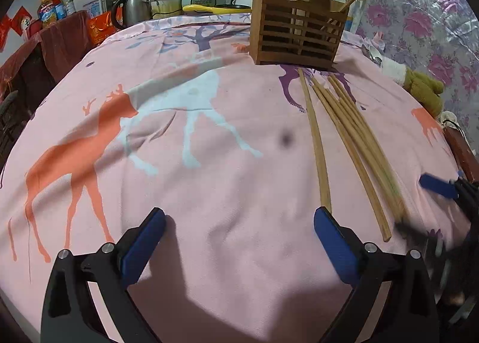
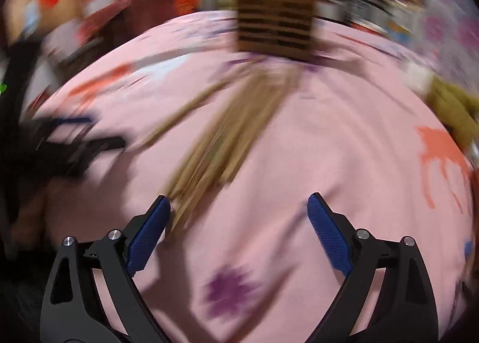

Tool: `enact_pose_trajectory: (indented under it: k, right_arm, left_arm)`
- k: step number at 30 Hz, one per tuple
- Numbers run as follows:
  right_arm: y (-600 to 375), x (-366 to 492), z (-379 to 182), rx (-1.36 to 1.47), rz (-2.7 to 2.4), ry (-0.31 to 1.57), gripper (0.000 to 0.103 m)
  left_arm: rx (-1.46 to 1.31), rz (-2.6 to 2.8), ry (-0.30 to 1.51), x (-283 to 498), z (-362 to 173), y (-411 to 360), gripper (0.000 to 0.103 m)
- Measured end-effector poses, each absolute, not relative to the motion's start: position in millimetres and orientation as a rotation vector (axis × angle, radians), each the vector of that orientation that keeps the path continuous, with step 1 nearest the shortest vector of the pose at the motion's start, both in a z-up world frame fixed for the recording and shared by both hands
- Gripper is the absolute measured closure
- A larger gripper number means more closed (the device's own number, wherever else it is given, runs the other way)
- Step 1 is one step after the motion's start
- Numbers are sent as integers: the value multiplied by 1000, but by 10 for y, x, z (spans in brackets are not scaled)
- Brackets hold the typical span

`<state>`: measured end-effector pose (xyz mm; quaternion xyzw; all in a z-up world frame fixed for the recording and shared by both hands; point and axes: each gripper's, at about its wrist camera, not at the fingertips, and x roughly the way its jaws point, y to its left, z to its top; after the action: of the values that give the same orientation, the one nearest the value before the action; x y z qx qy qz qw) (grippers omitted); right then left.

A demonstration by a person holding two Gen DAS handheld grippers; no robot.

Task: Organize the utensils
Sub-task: 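Move both tools back down over the chopstick pile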

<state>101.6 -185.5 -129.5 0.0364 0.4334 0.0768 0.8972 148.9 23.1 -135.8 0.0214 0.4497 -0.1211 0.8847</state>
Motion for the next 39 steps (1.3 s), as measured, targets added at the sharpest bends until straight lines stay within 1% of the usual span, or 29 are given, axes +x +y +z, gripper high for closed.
enact_pose_trajectory:
  k: [2, 5, 9, 12, 15, 16, 17, 19, 20, 24, 29, 32, 35, 37, 39]
  right_arm:
    - [-2035, 1034, -1216, 118, 91, 867, 24]
    - [-2131, 986, -1138, 131, 89, 829, 25]
    - [-2121, 896, -1110, 119, 120, 812, 25]
    - [-2136, 875, -1097, 59, 58, 795, 25]
    - [-2384, 961, -1109, 163, 6, 813, 25]
    - [-2464, 974, -1123, 198, -8, 823, 24]
    - [-2541, 986, -1135, 232, -12, 834, 24]
    - [-2601, 976, -1151, 260, 0, 839, 24]
    - [-2598, 968, -1149, 260, 6, 837, 24]
    - [-2502, 948, -1133, 244, 46, 827, 24]
    - [-2410, 903, -1089, 233, 92, 800, 24]
    - [-2307, 892, -1093, 216, 123, 803, 24]
    - [-2151, 897, -1110, 185, 170, 818, 24]
    - [-2017, 917, -1118, 150, 203, 829, 24]
    - [-1834, 1004, -1192, 83, 234, 884, 24]
  left_arm:
    - [47, -264, 935, 1474, -1350, 216, 5]
    - [60, -325, 926, 1396, -1315, 117, 5]
    - [104, -408, 914, 1297, -1284, -126, 5]
    - [147, -467, 922, 1309, -1284, -366, 5]
    - [152, -522, 922, 1437, -1248, -589, 5]
    - [151, -537, 922, 1502, -1235, -670, 5]
    - [152, -543, 928, 1565, -1238, -729, 5]
    - [137, -515, 1027, 1774, -1329, -817, 5]
    - [121, -508, 1061, 1846, -1368, -811, 4]
    - [109, -418, 1077, 1913, -1376, -614, 4]
    - [108, -263, 1042, 1765, -1381, -10, 6]
    - [90, -232, 1032, 1728, -1354, 193, 6]
    - [14, -313, 1007, 1692, -1276, 211, 6]
    - [22, -364, 984, 1673, -1223, 92, 6]
    - [45, -393, 978, 1634, -1229, -67, 6]
